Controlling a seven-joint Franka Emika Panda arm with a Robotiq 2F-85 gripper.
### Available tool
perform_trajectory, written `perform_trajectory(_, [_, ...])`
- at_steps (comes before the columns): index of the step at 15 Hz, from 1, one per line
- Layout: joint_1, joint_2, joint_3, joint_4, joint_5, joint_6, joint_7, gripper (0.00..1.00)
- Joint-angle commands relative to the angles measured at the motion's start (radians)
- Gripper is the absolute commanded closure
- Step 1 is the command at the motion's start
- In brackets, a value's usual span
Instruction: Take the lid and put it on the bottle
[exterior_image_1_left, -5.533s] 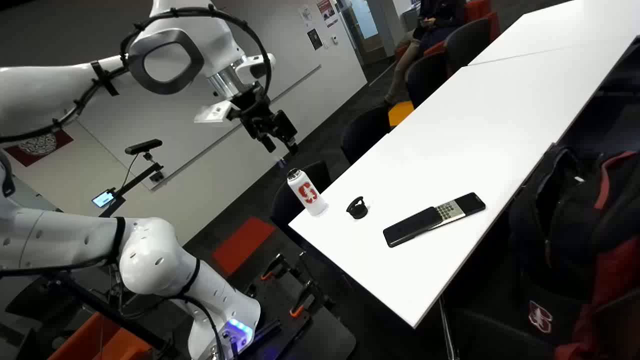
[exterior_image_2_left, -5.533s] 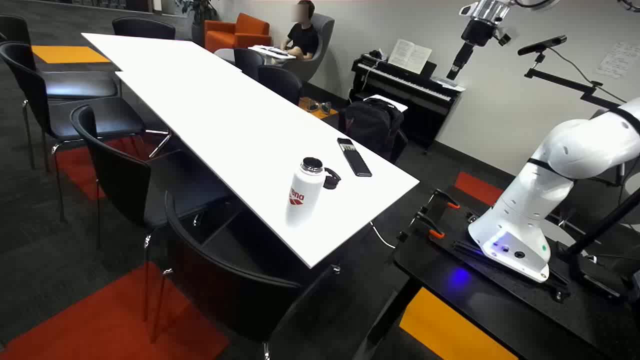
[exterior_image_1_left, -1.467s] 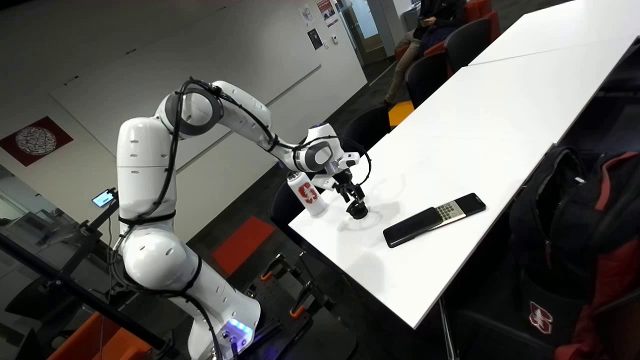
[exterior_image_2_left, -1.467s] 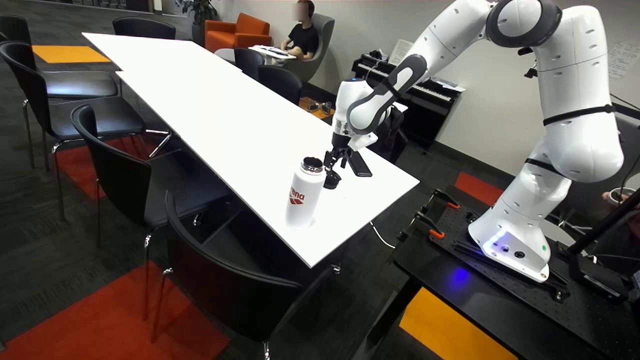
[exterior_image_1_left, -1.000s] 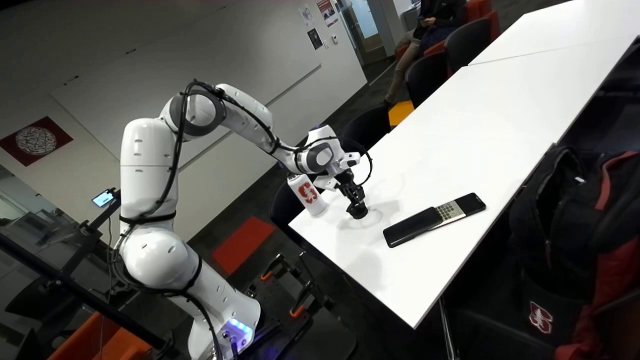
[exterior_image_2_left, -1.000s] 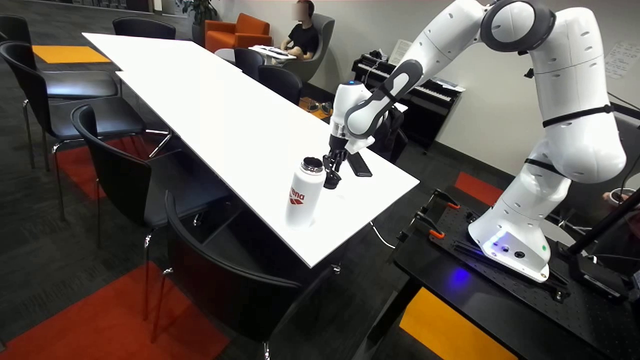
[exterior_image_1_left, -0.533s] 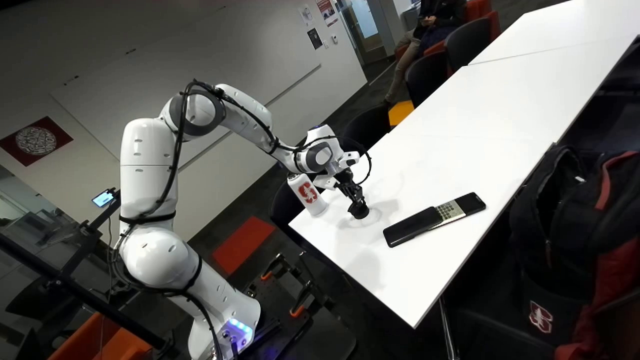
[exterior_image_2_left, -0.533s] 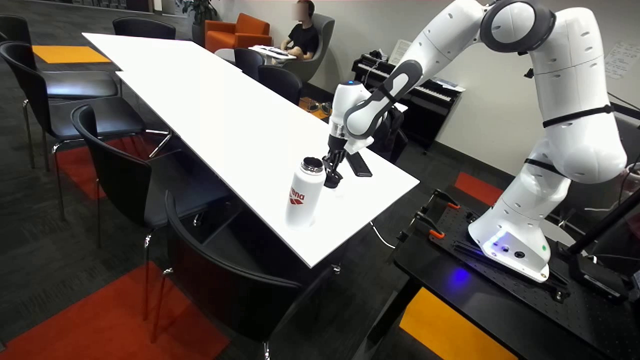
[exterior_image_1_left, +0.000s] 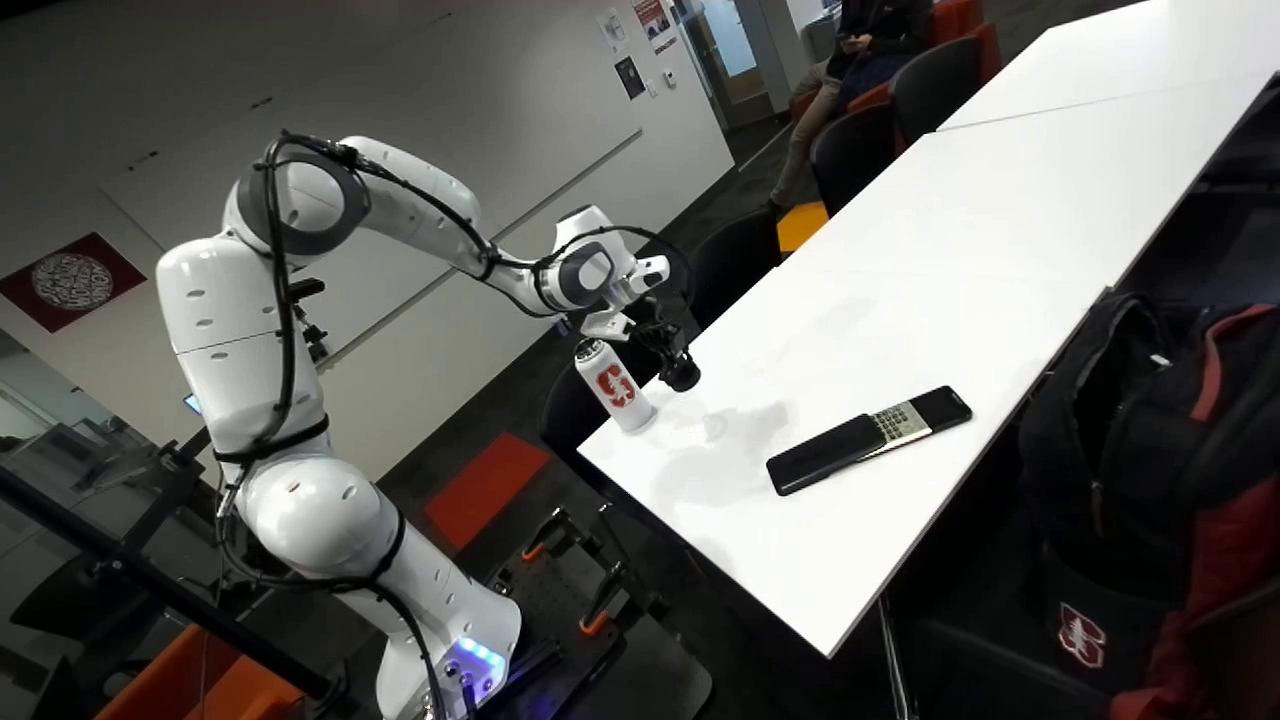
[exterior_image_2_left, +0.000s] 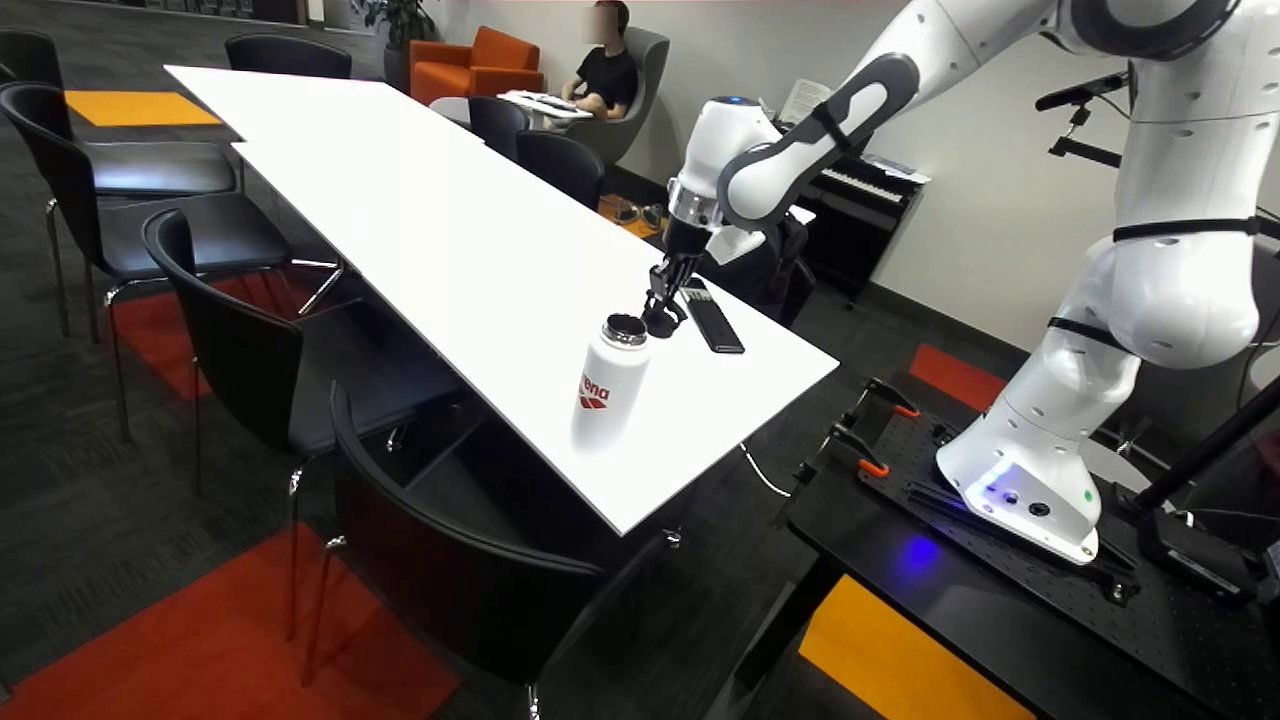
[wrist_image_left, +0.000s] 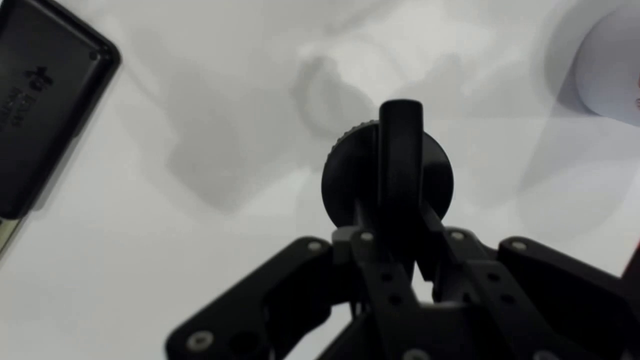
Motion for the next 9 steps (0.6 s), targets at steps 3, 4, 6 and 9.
perform_trajectory(3, [0.01, -0.327, 0.077, -0.169, -0.059, -0.072, 0.022, 0.95])
perform_trajectory(4, [0.001, -0.356, 0.102, -0.172, -0.049, -0.089, 0.004, 0.95])
perform_trajectory(6, [-0.018, -0.394, 0.147, -0.169, 0.001, -0.16, -0.08, 0.95])
perform_trajectory(9, [-0.022, -0.369, 0.163, -0.144, -0.019, -0.148, -0.043, 0.8])
